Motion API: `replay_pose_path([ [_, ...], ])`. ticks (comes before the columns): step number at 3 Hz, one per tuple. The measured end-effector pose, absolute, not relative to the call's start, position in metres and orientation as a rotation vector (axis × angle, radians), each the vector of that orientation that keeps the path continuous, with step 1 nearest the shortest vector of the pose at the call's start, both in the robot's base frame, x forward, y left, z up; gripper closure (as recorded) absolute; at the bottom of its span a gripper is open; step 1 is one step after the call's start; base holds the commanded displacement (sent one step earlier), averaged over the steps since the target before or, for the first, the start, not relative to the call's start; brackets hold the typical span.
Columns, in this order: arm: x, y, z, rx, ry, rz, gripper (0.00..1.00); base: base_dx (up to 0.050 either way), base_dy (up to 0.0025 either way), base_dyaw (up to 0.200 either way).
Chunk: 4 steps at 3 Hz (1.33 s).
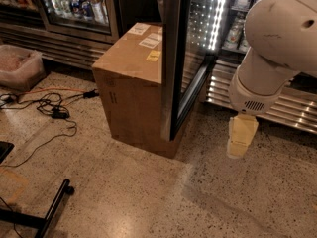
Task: Close left fridge door
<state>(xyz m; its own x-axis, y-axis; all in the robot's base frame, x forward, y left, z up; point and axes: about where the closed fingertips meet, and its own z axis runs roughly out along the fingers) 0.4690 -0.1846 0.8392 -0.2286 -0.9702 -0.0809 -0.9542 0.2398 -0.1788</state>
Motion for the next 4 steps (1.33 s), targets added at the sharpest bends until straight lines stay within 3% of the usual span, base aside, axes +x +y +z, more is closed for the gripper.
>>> replay_pose_path([
  [2, 0.462, -0.158, 0.839, -1.929, 2.267, -0.172, 0.00, 0.000, 0.00000, 0.000],
  [4, 0.434, -0.077, 0.831, -2.187, 2.074, -0.332, 0.00, 0.000, 0.00000, 0.000],
])
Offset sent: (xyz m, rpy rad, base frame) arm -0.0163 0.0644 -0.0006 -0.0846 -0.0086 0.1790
